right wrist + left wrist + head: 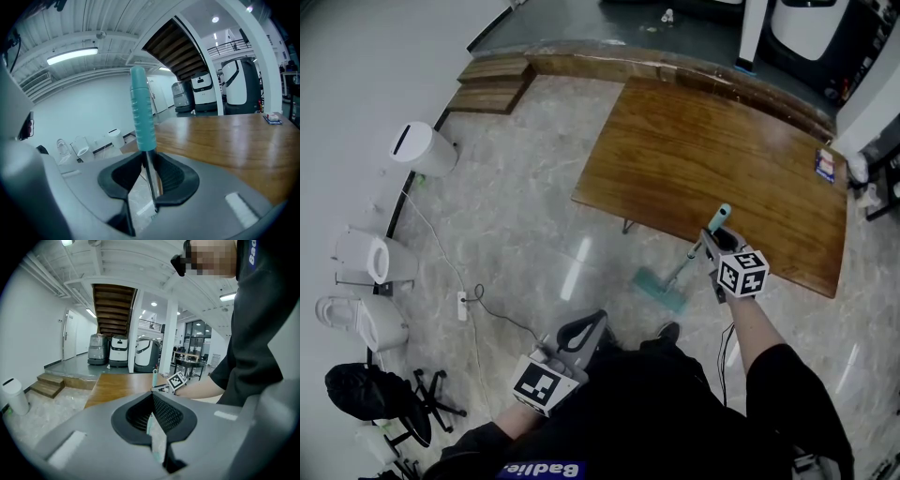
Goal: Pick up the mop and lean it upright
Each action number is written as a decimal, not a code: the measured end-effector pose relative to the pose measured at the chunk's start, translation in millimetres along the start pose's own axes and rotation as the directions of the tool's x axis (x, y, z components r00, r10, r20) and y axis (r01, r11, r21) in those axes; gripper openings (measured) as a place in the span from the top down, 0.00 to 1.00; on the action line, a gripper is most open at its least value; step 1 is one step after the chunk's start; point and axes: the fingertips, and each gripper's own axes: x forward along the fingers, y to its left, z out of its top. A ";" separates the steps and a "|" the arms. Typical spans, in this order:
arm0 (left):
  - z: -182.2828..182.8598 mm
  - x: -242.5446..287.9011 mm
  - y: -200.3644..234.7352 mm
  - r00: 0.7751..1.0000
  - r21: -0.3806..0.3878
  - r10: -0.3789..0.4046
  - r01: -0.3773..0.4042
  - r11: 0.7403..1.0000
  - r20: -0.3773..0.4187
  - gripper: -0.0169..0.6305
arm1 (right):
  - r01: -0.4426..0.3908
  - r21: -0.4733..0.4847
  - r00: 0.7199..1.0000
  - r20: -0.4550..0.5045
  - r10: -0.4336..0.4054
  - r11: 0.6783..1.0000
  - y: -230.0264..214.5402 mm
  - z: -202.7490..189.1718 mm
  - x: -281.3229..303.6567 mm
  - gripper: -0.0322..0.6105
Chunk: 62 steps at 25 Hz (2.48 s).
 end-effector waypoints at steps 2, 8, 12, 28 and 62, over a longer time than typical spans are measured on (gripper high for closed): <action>-1.0 -0.3 0.0 1.000 -0.001 0.002 -0.002 1.000 -0.002 0.95 | 0.008 0.007 1.000 0.004 -0.008 1.000 -3.2 0.7 0.6 0.78; -2.4 0.4 3.2 1.000 -0.015 0.003 -0.003 1.000 -0.005 0.95 | 0.031 0.056 0.999 0.018 -0.033 0.998 -14.3 4.6 3.6 0.77; -5.3 0.3 5.1 1.000 -0.023 0.005 -0.005 1.000 -0.005 0.95 | 0.040 0.115 0.999 0.031 -0.044 0.993 -19.4 4.8 6.0 0.76; -7.6 0.7 4.0 1.000 -0.028 0.003 -0.003 1.000 -0.012 0.95 | 0.051 0.110 0.999 -0.003 -0.051 0.993 -18.1 -4.0 11.6 0.62; -17.0 15.9 -11.3 0.997 -0.033 -0.061 0.060 0.998 -0.050 0.95 | 0.209 0.177 0.977 -0.083 -0.197 0.962 -70.6 -48.4 -20.6 0.34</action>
